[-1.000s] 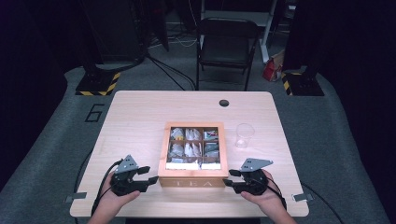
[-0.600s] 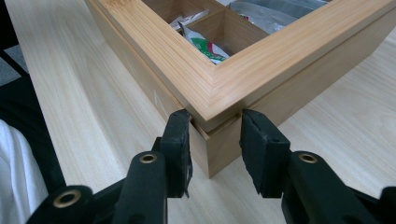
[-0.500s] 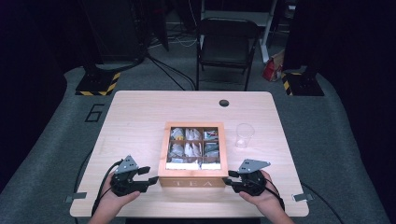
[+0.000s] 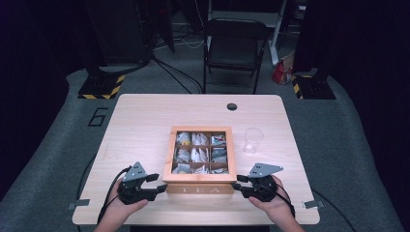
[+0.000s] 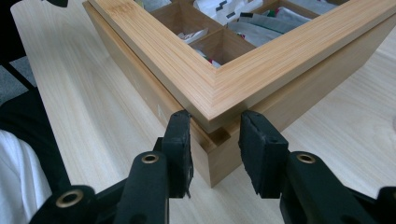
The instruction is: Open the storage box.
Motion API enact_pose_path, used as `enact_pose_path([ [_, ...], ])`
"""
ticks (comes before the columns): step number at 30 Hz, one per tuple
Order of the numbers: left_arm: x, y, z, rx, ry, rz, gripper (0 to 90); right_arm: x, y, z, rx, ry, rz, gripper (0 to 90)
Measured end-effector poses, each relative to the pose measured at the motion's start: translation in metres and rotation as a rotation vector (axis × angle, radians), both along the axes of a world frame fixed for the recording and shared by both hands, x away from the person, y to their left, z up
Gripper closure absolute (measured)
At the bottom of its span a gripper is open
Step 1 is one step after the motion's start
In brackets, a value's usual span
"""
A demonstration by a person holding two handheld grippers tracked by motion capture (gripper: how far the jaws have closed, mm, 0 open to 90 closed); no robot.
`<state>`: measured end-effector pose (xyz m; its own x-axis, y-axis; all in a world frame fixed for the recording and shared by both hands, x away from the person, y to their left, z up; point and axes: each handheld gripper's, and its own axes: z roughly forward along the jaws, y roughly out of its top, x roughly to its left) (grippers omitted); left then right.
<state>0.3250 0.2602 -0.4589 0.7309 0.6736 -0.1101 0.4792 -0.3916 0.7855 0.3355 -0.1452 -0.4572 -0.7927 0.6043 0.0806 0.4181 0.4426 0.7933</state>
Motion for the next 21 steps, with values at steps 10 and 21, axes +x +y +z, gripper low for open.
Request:
enact_pose_path([
  [10, 0.006, -0.016, 0.003, 0.02, -0.005, -0.006, 45.4, 0.0, -0.001, 0.004, 0.025, -0.006, -0.008, 63.7],
  [21, 0.008, -0.024, 0.011, 0.038, -0.021, 0.031, 49.2, 0.001, -0.003, 0.007, 0.054, -0.014, -0.012, 64.1],
])
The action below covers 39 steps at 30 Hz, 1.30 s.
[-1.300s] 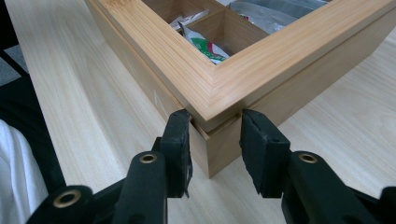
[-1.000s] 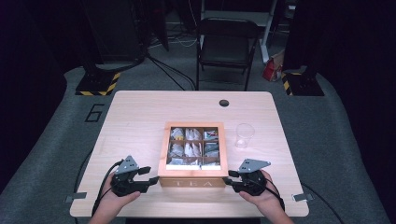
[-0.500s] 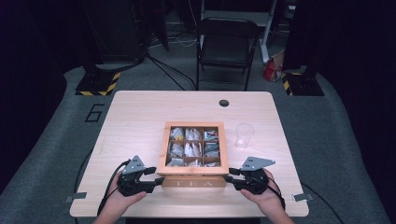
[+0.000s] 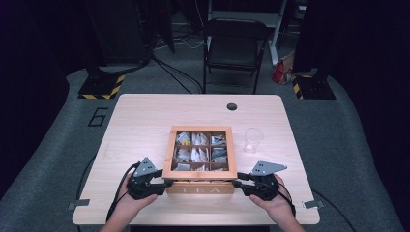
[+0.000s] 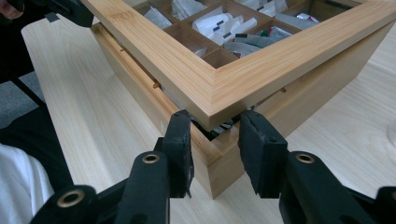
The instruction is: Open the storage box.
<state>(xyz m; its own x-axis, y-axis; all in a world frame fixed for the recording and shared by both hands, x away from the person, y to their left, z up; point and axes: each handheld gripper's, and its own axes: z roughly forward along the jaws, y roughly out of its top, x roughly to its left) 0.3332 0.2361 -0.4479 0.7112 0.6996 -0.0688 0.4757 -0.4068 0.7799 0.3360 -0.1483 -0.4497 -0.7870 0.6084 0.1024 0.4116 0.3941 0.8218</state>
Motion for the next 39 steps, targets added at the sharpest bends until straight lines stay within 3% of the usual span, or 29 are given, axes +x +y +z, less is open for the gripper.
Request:
enact_pose_path([
  [6, 0.001, 0.002, 0.005, 0.007, -0.01, -0.004, 49.2, 0.002, -0.001, 0.002, 0.015, 0.003, 0.004, 61.2],
  [9, 0.002, 0.003, 0.011, -0.001, 0.005, -0.006, 49.1, 0.004, -0.002, 0.005, 0.039, 0.014, 0.006, 59.3],
  [22, 0.006, 0.005, 0.031, -0.022, 0.014, 0.022, 47.9, 0.012, 0.001, 0.029, 0.012, -0.023, 0.005, 49.8],
  [30, 0.008, 0.004, 0.042, -0.008, -0.021, 0.049, 44.0, 0.015, 0.003, 0.04, -0.003, -0.06, -0.003, 47.0],
  [35, 0.009, 0.004, 0.049, -0.015, -0.033, 0.026, 44.5, 0.016, 0.004, 0.047, -0.008, -0.069, -0.006, 46.6],
  [39, 0.009, 0.003, 0.054, 0.004, -0.048, 0.024, 44.4, 0.018, 0.005, 0.051, -0.021, -0.074, 0.003, 46.1],
])
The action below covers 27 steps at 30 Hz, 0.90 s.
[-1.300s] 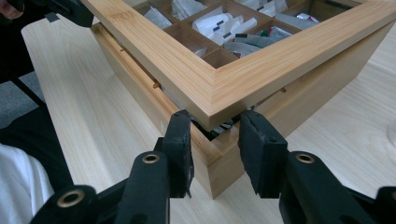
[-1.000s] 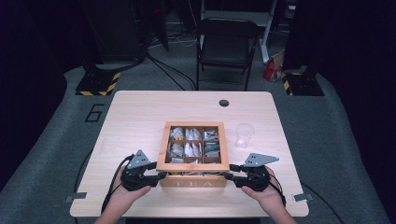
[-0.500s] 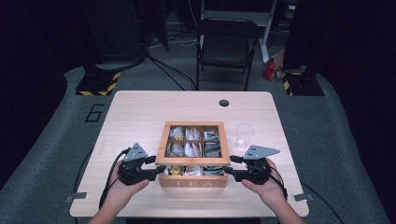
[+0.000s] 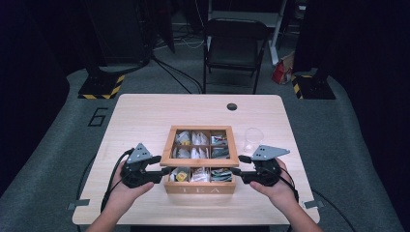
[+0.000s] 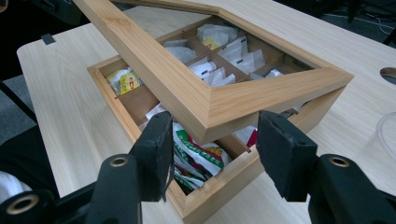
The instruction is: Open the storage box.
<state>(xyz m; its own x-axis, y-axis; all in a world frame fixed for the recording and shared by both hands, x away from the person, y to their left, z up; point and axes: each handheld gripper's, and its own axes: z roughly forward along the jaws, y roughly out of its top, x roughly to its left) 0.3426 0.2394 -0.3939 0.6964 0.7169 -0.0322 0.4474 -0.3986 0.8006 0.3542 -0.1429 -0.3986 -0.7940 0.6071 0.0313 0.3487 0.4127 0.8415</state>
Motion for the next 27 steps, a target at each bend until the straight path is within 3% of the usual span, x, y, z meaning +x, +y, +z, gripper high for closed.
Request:
enact_pose_path([
  [18, 0.01, -0.003, 0.023, 0.011, -0.058, -0.005, 44.4, 0.009, 0.005, 0.024, -0.011, -0.036, -0.023, 46.2],
  [27, 0.016, 0.0, 0.031, -0.006, -0.047, -0.015, 45.2, 0.016, 0.005, 0.033, -0.002, -0.027, -0.016, 46.7],
])
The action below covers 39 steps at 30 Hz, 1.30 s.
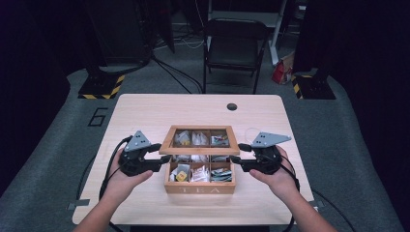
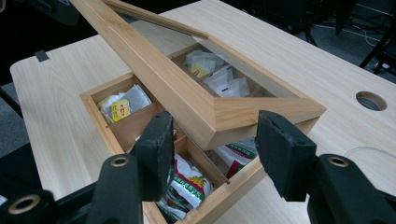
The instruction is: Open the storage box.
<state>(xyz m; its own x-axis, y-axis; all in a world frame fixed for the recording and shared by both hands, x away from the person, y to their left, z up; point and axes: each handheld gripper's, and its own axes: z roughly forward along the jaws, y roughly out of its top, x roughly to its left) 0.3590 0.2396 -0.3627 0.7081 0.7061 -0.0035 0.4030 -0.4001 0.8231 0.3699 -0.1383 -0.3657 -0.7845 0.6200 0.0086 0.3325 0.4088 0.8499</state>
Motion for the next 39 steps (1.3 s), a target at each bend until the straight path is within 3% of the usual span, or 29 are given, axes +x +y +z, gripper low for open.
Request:
enact_pose_path([
  [12, 0.012, 0.005, 0.01, -0.03, -0.039, -0.003, 48.3, 0.01, 0.002, 0.017, -0.023, -0.033, -0.005, 49.8],
  [24, 0.048, 0.005, -0.006, -0.02, -0.017, 0.038, 48.0, 0.02, 0.002, 0.028, -0.022, -0.04, -0.015, 51.7],
  [27, 0.054, 0.002, -0.008, -0.019, -0.033, 0.047, 47.9, 0.022, 0.003, 0.029, -0.019, -0.039, -0.012, 51.9],
  [31, 0.059, -0.001, -0.008, -0.044, -0.033, 0.044, 50.6, 0.024, 0.003, 0.031, -0.015, -0.042, -0.017, 51.9],
  [35, 0.061, -0.001, -0.005, -0.016, -0.06, 0.039, 52.9, 0.026, 0.001, 0.033, -0.002, -0.042, -0.017, 52.9],
  [39, 0.063, 0.0, -0.005, -0.032, -0.055, 0.037, 53.3, 0.031, 0.0, 0.033, 0.008, -0.033, -0.014, 52.6],
])
